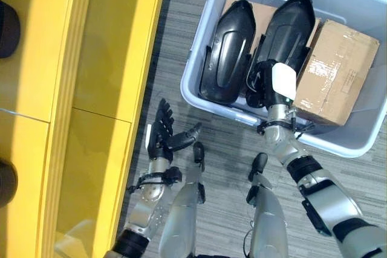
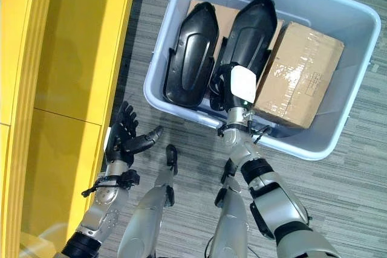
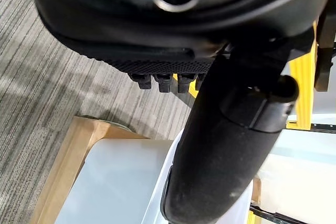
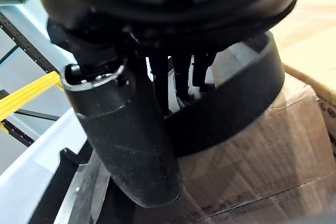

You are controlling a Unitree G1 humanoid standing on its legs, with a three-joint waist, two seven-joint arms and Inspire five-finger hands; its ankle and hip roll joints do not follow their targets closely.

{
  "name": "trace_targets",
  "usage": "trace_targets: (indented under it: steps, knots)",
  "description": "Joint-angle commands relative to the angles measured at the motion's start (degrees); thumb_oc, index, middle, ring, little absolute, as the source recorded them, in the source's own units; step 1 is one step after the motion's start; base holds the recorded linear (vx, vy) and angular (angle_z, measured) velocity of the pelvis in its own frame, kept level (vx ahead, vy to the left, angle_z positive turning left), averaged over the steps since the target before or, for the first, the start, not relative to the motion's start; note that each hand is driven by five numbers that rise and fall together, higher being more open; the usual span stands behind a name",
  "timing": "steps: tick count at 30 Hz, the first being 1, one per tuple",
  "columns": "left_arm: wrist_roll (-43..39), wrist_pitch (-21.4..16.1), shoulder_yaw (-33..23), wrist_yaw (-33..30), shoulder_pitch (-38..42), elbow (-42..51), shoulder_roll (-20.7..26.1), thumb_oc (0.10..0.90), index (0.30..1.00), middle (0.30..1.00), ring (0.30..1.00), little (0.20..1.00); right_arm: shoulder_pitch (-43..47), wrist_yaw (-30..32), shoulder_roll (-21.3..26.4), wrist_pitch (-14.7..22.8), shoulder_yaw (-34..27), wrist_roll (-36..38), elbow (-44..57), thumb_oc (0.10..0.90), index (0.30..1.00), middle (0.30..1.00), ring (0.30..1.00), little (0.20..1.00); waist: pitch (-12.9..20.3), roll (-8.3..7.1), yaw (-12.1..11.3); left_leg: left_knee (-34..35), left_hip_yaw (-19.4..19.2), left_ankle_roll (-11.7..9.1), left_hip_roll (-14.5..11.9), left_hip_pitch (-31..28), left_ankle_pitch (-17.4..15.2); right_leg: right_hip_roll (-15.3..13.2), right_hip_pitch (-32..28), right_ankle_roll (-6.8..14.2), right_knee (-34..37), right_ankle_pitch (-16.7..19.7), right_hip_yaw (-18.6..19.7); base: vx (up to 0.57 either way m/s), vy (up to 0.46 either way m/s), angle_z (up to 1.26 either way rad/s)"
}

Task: Move parts from the plastic box to the shelf.

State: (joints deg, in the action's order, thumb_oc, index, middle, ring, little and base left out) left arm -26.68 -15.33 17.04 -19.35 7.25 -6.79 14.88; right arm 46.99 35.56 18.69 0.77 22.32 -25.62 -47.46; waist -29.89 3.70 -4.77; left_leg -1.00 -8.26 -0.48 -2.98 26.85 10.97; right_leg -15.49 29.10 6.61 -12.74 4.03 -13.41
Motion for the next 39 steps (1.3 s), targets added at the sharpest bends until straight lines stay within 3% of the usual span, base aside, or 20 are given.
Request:
trace_targets:
  steps: [1,12,18,20,24,33,39]
  knots:
    - [0.63,-3.86,0.75,0.43,1.76,4.67,1.43,0.900,1.000,1.000,1.000,1.000,-7.48,-7.63,-3.10,-1.22,2.83,6.05,-4.15,0.400,0.300,0.300,0.300,0.300,0.10,0.41,-1.27,-3.51,2.68,-4.86,-3.72,-3.16,-8.24,-4.49,-8.39,4.71,5.04,1.42,-2.53,0.00,0.000,0.00]
    - [2.01,-3.00,-2.29,-0.36,1.27,3.61,1.63,0.900,1.000,1.000,1.000,1.000,-13.95,-6.72,1.81,-1.13,-1.25,3.50,13.93,0.400,0.300,0.300,0.300,0.300,1.18,-2.22,0.80,-1.80,2.67,-5.23,-4.58,-10.91,-8.23,-3.88,-15.85,4.88,7.54,1.56,-2.63,0.00,0.000,0.00]
    - [2.59,-2.19,-4.87,0.46,-1.24,3.34,2.27,0.900,1.000,1.000,1.000,1.000,-18.66,-7.54,5.83,-0.20,-5.87,1.17,26.49,0.400,0.300,0.300,0.300,0.300,5.64,-4.26,1.84,-0.19,2.26,-5.25,-5.19,-15.23,-8.42,-3.20,-19.63,5.06,9.13,1.47,-2.72,0.05,-0.020,-0.07]
    - [2.96,-1.42,-6.55,1.46,-3.30,3.28,2.96,0.900,1.000,1.000,1.000,1.000,-21.82,-8.74,6.94,1.17,-8.87,1.16,33.40,0.400,0.300,0.300,0.300,0.300,8.63,-5.71,2.40,0.49,1.77,-5.17,-5.41,-17.89,-8.78,-2.50,-21.99,5.03,9.95,1.17,-2.75,0.09,-0.049,-0.11]
    - [3.72,-0.90,-8.30,2.73,-5.64,3.26,3.51,0.900,1.000,1.000,1.000,1.000,-24.96,-9.63,7.57,2.78,-11.48,0.95,39.17,0.400,0.300,0.300,0.300,0.300,11.78,-6.70,2.80,1.48,1.18,-5.18,-5.87,-20.37,-8.96,-1.83,-24.07,5.02,10.65,0.84,-2.72,0.05,-0.028,-0.08]
    - [5.30,0.12,-10.98,4.36,-9.65,2.90,3.60,0.900,1.000,1.000,1.000,1.000,-27.92,-11.76,7.96,6.09,-13.47,-0.19,49.10,0.400,0.300,0.300,0.300,0.300,18.94,-7.06,3.32,3.45,0.25,-5.41,-7.19,-25.36,-8.88,-0.36,-27.99,4.78,11.17,-0.77,-2.67,0.05,-0.027,-0.04]
    - [5.78,0.31,-12.67,4.79,-11.94,3.32,3.61,0.900,1.000,1.000,1.000,1.000,-27.64,-13.66,8.43,7.87,-12.75,-0.30,53.71,0.400,0.300,0.300,0.300,0.300,21.12,-6.84,3.29,2.69,0.14,-5.57,-8.43,-27.37,-9.26,0.89,-29.10,3.93,8.34,-3.68,-2.04,0.03,-0.055,-0.06]
